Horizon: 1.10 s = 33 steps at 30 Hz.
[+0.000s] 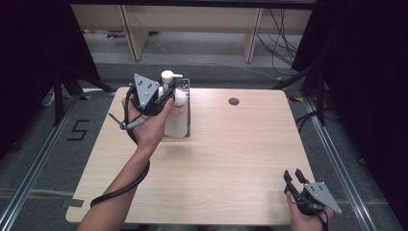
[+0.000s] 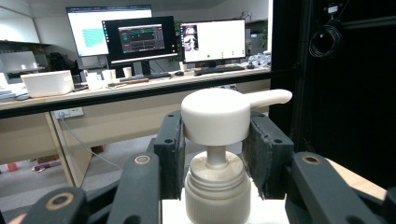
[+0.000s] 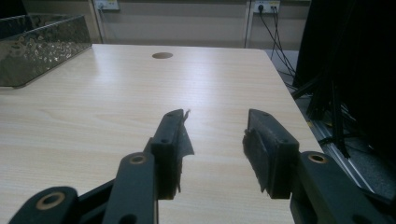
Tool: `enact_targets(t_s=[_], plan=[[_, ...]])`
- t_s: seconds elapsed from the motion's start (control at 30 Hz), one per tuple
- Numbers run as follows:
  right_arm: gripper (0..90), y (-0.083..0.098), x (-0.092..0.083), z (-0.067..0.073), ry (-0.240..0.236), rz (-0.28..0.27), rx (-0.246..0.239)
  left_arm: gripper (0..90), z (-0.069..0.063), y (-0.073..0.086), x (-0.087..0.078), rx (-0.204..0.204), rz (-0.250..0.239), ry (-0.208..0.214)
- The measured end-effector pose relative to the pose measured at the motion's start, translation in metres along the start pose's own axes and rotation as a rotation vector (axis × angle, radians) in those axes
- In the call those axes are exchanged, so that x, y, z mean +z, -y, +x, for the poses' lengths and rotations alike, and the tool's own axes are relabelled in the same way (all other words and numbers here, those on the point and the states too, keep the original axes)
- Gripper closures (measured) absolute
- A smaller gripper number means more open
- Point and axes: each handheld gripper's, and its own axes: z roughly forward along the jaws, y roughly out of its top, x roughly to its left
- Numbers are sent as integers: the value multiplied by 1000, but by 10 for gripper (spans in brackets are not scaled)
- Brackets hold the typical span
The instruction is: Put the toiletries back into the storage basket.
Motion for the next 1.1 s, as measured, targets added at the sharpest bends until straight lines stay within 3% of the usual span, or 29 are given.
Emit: enact_targets(t_s=[1.1], plan=[[577, 1, 1, 1, -11, 3, 2, 595, 25, -12, 12, -14, -9, -86]])
